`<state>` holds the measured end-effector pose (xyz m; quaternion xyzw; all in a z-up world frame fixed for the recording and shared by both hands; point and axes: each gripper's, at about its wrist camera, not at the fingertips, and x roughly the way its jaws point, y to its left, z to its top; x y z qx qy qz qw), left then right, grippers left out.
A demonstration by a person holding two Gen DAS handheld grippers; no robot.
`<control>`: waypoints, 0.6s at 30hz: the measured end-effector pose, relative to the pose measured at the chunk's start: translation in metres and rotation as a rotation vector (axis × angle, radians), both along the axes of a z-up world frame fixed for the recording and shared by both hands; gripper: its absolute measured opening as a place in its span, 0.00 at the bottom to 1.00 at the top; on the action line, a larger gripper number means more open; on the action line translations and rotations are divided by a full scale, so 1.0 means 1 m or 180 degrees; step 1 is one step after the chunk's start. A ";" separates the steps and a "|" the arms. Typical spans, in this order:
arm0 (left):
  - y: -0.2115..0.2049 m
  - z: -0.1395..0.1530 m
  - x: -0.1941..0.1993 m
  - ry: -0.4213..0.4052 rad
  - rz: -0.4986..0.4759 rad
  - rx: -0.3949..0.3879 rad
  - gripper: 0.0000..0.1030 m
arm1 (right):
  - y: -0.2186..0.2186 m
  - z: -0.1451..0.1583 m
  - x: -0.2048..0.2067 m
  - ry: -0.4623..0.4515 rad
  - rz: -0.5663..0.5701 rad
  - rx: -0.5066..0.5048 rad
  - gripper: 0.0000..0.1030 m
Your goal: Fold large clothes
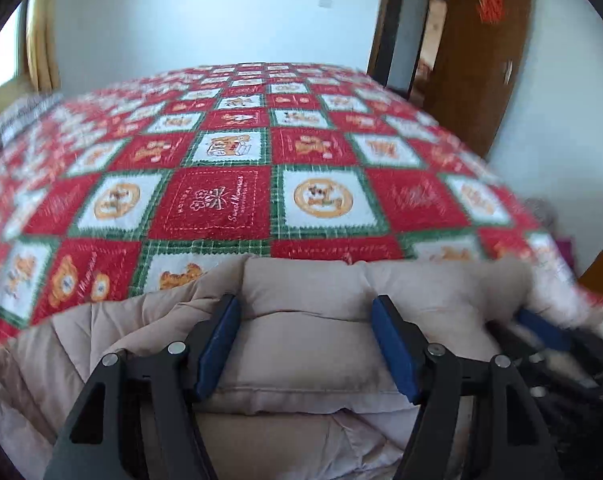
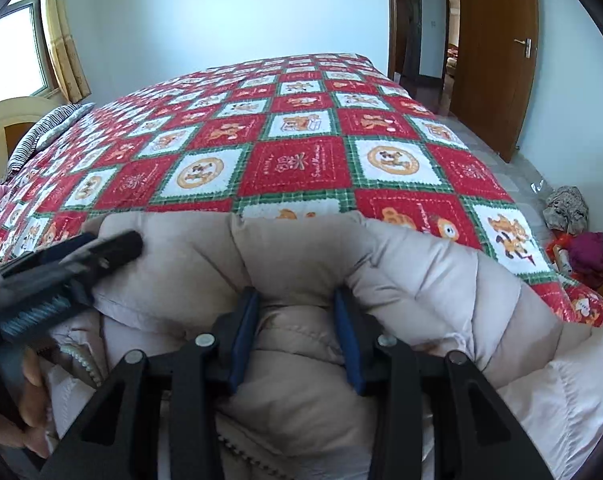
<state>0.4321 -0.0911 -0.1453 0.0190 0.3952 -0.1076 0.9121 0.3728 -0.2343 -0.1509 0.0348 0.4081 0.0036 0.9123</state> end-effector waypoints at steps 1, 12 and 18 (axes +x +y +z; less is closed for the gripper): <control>-0.003 -0.001 0.001 0.0003 -0.0001 0.0066 0.67 | 0.001 0.001 -0.001 -0.0015 -0.0005 -0.0029 0.41; -0.012 -0.011 0.004 0.0025 0.0006 0.0330 0.66 | -0.024 0.000 0.002 0.0081 -0.0447 0.0128 0.53; -0.016 -0.012 0.006 0.0023 0.0008 0.0402 0.66 | -0.013 -0.008 0.014 0.0217 -0.0416 -0.0217 0.56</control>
